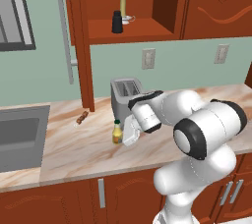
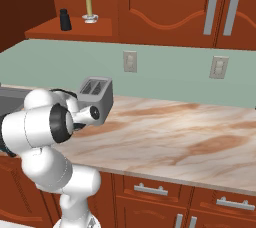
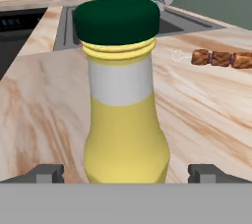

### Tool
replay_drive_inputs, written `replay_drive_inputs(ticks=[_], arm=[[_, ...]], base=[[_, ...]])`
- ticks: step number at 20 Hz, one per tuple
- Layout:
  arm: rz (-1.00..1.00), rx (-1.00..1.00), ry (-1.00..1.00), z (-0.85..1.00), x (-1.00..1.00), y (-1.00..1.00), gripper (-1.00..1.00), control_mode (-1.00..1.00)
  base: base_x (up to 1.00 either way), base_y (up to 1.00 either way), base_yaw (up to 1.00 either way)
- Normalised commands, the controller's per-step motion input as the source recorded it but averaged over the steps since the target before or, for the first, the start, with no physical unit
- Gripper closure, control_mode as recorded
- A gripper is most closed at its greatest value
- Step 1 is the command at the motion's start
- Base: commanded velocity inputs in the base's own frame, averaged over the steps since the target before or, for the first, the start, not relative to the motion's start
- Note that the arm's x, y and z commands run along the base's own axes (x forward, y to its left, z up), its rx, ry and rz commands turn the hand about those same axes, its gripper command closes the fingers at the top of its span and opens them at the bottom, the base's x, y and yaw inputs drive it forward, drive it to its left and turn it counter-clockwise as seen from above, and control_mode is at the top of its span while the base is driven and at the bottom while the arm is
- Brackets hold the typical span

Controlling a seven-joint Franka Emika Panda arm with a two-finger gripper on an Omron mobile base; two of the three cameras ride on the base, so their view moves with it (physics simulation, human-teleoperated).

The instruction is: Pick the shaker and mustard from the counter and place them in the cabinet.

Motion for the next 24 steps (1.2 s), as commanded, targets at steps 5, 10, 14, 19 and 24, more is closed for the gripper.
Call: replay_drive_inputs(ticks=[5,10,14,19,24], arm=[[0.0,0.0,0.01,-0.09,0.26,0.0,-1.0,-1.0],[0.0,0.0,0.02,-0.13,0.24,0.01,1.0,-1.0],[0.0,0.0,0.0,-0.12,0.07,0.0,1.0,-1.0],[0.0,0.0,0.0,-0.01,-0.02,0.0,1.0,-1.0],[0.0,0.01,-0.03,0.1,-0.09,0.0,1.0,-1.0]], base=[[0.0,0.0,0.0],[0.0,0.0,0.0],[0.0,0.0,0.0],[0.0,0.0,0.0],[0.0,0.0,0.0]])
